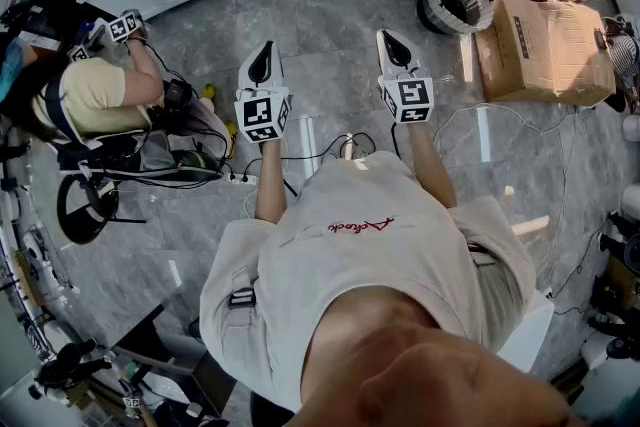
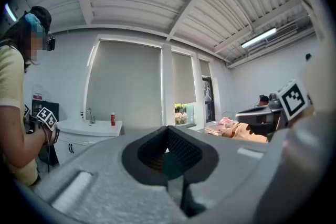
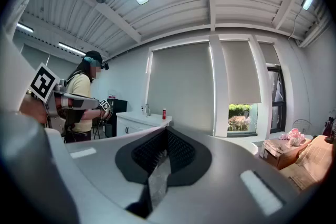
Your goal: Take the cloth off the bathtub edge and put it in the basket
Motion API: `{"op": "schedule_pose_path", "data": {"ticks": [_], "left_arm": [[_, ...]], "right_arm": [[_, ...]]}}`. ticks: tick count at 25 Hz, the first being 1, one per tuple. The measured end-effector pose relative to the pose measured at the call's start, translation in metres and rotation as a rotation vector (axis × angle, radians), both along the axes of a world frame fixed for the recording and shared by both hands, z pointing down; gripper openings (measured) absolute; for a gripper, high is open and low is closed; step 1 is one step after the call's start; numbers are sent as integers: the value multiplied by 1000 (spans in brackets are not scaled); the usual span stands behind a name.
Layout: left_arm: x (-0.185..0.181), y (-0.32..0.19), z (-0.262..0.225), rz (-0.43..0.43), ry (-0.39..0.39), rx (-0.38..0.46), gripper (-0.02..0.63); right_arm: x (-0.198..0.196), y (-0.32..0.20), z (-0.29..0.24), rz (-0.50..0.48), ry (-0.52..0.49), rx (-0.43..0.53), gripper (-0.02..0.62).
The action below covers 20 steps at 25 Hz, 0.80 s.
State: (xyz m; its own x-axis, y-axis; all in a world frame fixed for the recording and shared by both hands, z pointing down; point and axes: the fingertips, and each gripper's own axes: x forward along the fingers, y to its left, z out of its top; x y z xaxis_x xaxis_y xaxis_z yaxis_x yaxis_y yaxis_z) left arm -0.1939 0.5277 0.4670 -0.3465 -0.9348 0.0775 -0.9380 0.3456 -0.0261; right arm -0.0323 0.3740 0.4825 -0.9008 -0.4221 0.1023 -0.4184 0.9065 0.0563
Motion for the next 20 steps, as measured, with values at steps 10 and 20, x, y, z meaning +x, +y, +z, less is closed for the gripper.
{"op": "schedule_pose_path", "data": {"ticks": [10,20], "left_arm": [[0,9,5,0,-1,2,0],[26,-12,7,122,-2,8,0]], "right_arm": [[-1,10,5,-5,9,10,6],[36,10,-1,107,-26,10,6]]}}
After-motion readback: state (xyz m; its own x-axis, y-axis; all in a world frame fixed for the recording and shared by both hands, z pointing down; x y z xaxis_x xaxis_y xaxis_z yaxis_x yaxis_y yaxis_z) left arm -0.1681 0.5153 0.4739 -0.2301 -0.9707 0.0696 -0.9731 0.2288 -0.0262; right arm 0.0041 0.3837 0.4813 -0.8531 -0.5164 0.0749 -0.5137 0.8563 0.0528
